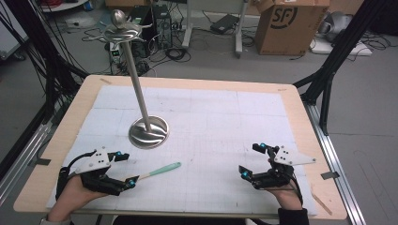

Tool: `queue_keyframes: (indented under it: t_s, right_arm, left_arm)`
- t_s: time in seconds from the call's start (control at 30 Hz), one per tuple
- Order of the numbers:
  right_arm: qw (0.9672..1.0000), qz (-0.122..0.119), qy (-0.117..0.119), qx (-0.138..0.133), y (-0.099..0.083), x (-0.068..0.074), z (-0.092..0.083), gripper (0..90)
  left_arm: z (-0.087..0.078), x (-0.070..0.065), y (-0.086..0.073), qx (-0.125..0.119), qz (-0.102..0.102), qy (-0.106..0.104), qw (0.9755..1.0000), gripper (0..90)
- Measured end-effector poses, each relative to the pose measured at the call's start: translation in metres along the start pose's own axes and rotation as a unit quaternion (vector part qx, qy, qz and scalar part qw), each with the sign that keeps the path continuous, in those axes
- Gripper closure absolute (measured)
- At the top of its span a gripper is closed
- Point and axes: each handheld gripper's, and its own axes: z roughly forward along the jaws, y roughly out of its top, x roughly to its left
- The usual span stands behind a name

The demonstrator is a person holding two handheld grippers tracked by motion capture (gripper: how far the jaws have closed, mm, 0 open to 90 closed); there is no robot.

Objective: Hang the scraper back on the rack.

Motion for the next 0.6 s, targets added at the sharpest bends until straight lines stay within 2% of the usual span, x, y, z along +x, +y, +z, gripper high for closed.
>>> queue_keyframes:
  t_s: [0.03,0.07,0.1,0.17,0.2,0.27,0.3,0.33,0.37,0.4,0.47,0.5,0.53,0.57,0.6]
  right_arm:
    - [1.0,0.0,-0.001,0.001,0.0,0.0,0.0,3.9]
    - [1.0,0.002,0.001,0.003,0.0,0.0,0.001,4.0]
    - [1.0,0.001,0.001,0.004,0.0,0.0,0.001,4.0]
    - [1.0,-0.002,0.007,0.006,0.0,0.0,0.002,4.0]
    - [0.9999,-0.003,0.009,0.009,0.0,0.001,0.002,4.0]
    - [0.9998,-0.005,0.012,0.014,0.0,0.002,0.004,3.9]
    - [0.9998,-0.005,0.011,0.014,0.0,0.002,0.005,3.9]
    - [0.9998,-0.005,0.013,0.016,0.0,0.003,0.005,3.9]
    - [0.9998,-0.006,0.013,0.016,0.0,0.003,0.005,3.9]
    - [0.9998,-0.005,0.013,0.016,0.0,0.002,0.005,4.0]
    - [0.9999,-0.005,0.011,0.012,0.0,0.002,0.004,4.0]
    - [0.9999,-0.003,0.011,0.012,0.0,0.001,0.003,3.9]
    - [0.9999,-0.002,0.01,0.01,0.0,0.001,0.002,4.0]
    - [0.9999,-0.003,0.01,0.007,0.0,0.001,0.002,4.0]
    - [0.9999,-0.002,0.009,0.008,0.0,0.001,0.001,4.0]
  left_arm:
    - [0.003,0.001,0.004,0.023,0.002,-0.016,0.9996,16.1]
    - [0.004,0.002,0.006,0.033,0.007,-0.024,0.9991,16.1]
    - [0.004,0.002,0.006,0.033,0.007,-0.024,0.9991,16.1]
    - [0.008,0.005,0.013,0.058,0.015,-0.039,0.9975,16.2]
    - [0.008,0.005,0.013,0.058,0.015,-0.039,0.9975,16.3]
    - [0.013,0.007,0.02,0.076,0.02,-0.043,0.996,16.8]
    - [0.017,0.009,0.023,0.094,0.024,-0.047,0.9941,17.1]
    - [0.017,0.009,0.023,0.094,0.024,-0.047,0.9941,18.0]
    - [0.023,0.012,0.027,0.128,0.029,-0.044,0.9904,19.4]
    - [0.023,0.012,0.027,0.128,0.029,-0.044,0.9904,20.9]
    - [0.029,0.013,0.03,0.153,0.036,-0.048,0.9864,23.2]
    - [0.031,0.014,0.03,0.159,0.034,-0.051,0.9854,24.2]
    - [0.035,0.014,0.031,0.169,0.036,-0.056,0.9833,25.1]
    - [0.041,0.015,0.032,0.19,0.04,-0.061,0.9791,25.5]
    - [0.041,0.015,0.032,0.19,0.04,-0.061,0.9791,26.9]
